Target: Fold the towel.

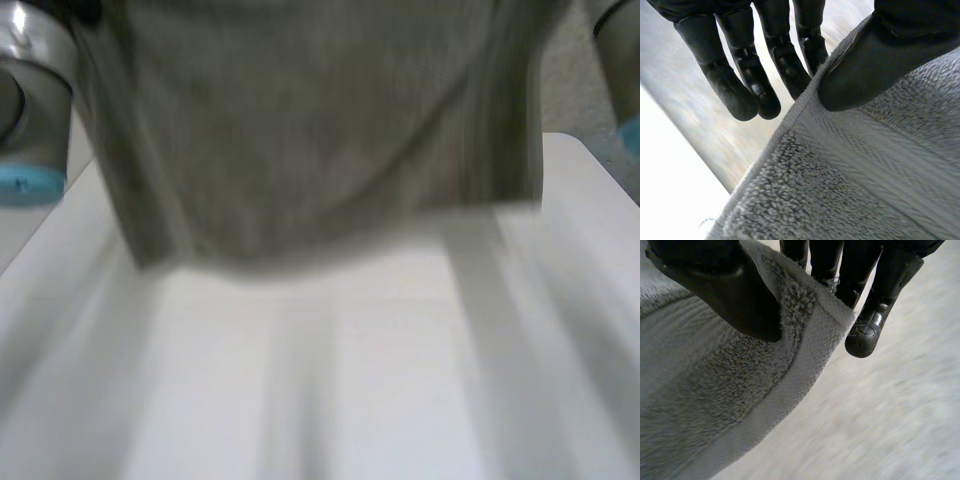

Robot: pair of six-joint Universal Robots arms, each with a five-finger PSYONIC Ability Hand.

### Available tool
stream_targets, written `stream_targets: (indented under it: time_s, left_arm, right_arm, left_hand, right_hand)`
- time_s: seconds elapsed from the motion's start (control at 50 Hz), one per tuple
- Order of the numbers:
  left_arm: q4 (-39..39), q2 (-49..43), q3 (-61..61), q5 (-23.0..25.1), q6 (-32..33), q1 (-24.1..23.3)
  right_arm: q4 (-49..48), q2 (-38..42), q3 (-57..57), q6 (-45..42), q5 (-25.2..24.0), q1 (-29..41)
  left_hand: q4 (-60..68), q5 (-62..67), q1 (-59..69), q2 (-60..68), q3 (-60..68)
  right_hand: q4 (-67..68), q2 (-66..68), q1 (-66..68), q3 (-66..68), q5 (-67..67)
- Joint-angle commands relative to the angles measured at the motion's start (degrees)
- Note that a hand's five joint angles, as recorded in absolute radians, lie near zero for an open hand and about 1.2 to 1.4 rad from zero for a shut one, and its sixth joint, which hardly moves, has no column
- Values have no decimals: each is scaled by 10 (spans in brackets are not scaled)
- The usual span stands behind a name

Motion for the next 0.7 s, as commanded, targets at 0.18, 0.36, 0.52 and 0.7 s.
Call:
stream_targets:
  time_s: [0.18, 0.36, 0.52, 0.7]
  left_arm:
    - [60, 45, -168, 10, -146, 44]
    - [119, 2, -376, 65, -144, 64]
    - [132, 35, -503, 72, -113, 73]
    - [66, 286, -583, 94, -111, 95]
  right_arm:
    - [122, 18, 100, -3, -67, -2]
    - [114, 31, 264, -71, -74, -5]
    - [78, 26, 404, -79, -81, -23]
    - [139, -221, 512, -73, -125, -111]
  left_hand:
    - [-69, -142, -25, -64, -85]
    - [-69, -142, -25, -64, -85]
    - [-69, -142, -25, -64, -85]
    - [-69, -142, -25, -64, -85]
  right_hand:
    - [34, 38, 41, 37, 34]
    - [34, 38, 41, 37, 34]
    - [34, 38, 41, 37, 34]
    - [34, 38, 41, 37, 34]
